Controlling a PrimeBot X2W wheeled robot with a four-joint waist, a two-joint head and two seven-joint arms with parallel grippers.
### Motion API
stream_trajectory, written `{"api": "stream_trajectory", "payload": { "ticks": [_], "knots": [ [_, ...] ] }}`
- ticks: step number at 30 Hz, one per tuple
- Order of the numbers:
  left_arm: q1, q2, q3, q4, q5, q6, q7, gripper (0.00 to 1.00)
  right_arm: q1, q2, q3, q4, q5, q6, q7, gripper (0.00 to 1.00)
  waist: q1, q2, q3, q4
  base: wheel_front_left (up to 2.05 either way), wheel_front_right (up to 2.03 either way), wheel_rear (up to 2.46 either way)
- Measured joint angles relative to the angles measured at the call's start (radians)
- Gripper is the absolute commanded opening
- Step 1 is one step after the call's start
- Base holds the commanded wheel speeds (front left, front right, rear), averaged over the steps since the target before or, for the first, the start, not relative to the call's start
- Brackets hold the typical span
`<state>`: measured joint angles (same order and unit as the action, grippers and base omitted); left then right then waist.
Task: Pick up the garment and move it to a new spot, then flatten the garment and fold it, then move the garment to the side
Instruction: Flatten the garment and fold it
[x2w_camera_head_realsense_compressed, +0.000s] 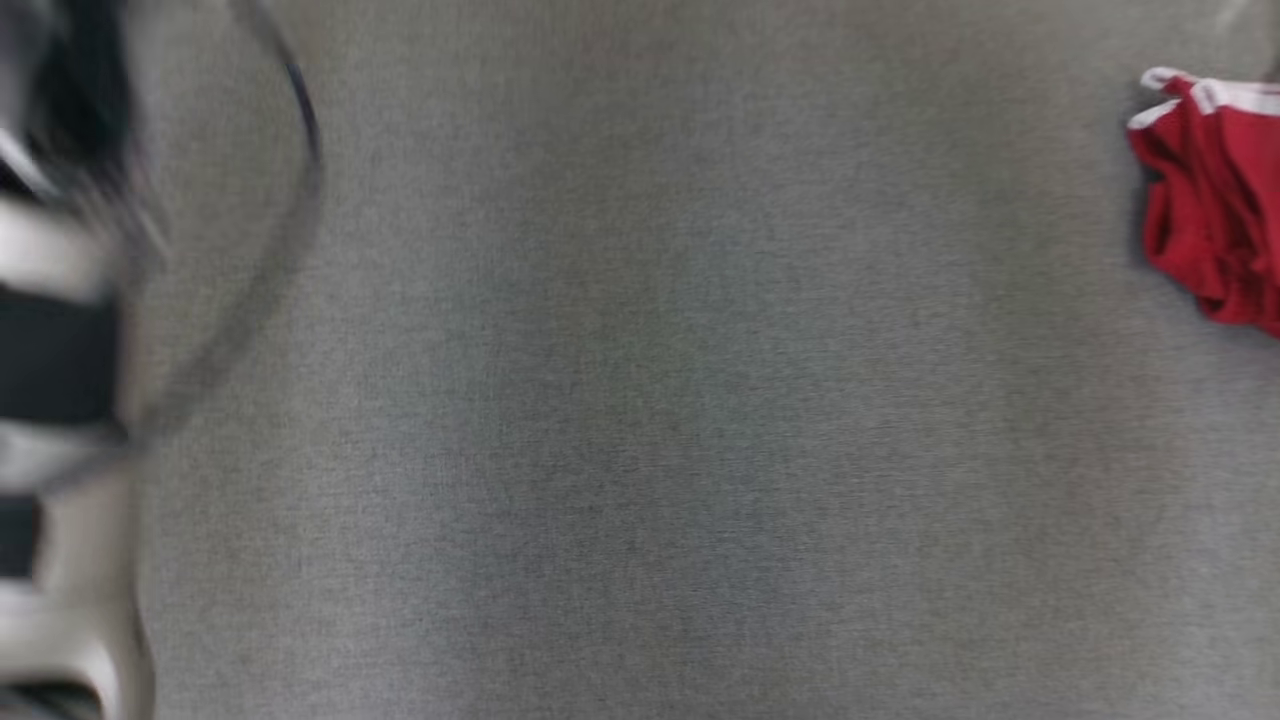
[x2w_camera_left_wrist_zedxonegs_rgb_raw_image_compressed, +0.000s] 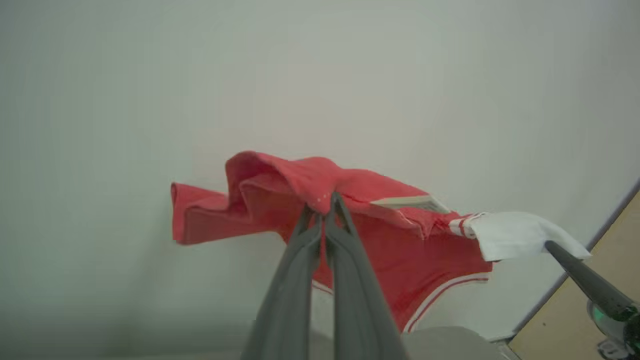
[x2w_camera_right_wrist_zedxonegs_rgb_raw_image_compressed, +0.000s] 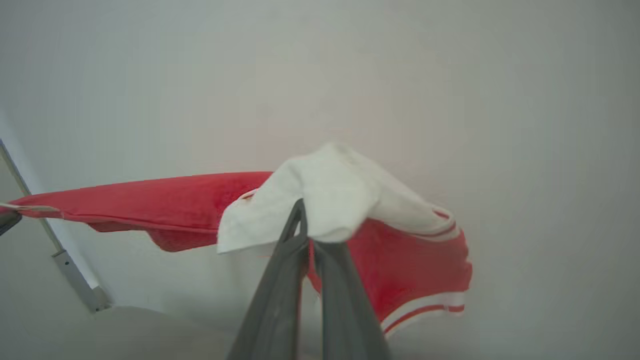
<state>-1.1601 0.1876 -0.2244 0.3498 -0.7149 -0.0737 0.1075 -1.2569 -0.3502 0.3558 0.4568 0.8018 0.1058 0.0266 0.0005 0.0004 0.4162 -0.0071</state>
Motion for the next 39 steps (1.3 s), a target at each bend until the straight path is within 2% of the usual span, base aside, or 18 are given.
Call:
{"api": "stream_trajectory", "payload": {
  "ticks": [3,6,14,22,29,37,39],
  "knots": [
    [0.206,0.032,-0.055,0.073,0.016,-0.016,-0.013,0.0,0.217,0.015,0.044,0.028,0.006,0.003,-0.04,0.0,0.0001,0.0,0.0,0.011,0.0,0.0,0.0],
    [0.354,0.072,-0.089,0.129,0.031,-0.024,-0.032,0.0,0.351,0.015,0.05,0.044,0.013,0.003,-0.092,0.0,-0.0007,-0.0003,-0.019,0.016,0.0,0.0,0.0],
    [0.548,0.09,-0.152,0.2,0.084,-0.032,-0.101,0.0,0.655,-0.027,0.101,0.063,0.02,0.009,-0.125,0.0,-0.0008,-0.0004,-0.111,0.004,0.0,0.0,0.0],
    [0.694,0.086,-0.206,0.215,0.125,-0.03,-0.133,0.0,0.802,-0.046,0.089,0.057,0.072,0.009,-0.138,0.0,-0.0008,-0.0005,-0.21,-0.003,0.0,0.0,0.0],
    [0.852,0.085,-0.241,0.224,0.14,-0.005,-0.149,0.0,1.028,-0.037,0.101,0.031,0.133,0.007,-0.105,0.0,-0.0009,-0.0005,-0.327,-0.002,0.0,0.0,0.0],
    [1.01,0.09,-0.279,0.21,0.144,0.014,-0.122,0.0,1.198,-0.065,0.109,-0.009,0.165,-0.039,-0.05,0.0,-0.0009,-0.0006,-0.438,0.005,0.0,0.0,0.0],
    [1.021,0.094,-0.283,0.204,0.147,0.03,-0.121,0.0,1.234,-0.068,0.113,-0.021,0.177,-0.049,-0.033,0.0,-0.0009,-0.0006,-0.458,0.008,0.0,0.0,0.0]
  ]
}}
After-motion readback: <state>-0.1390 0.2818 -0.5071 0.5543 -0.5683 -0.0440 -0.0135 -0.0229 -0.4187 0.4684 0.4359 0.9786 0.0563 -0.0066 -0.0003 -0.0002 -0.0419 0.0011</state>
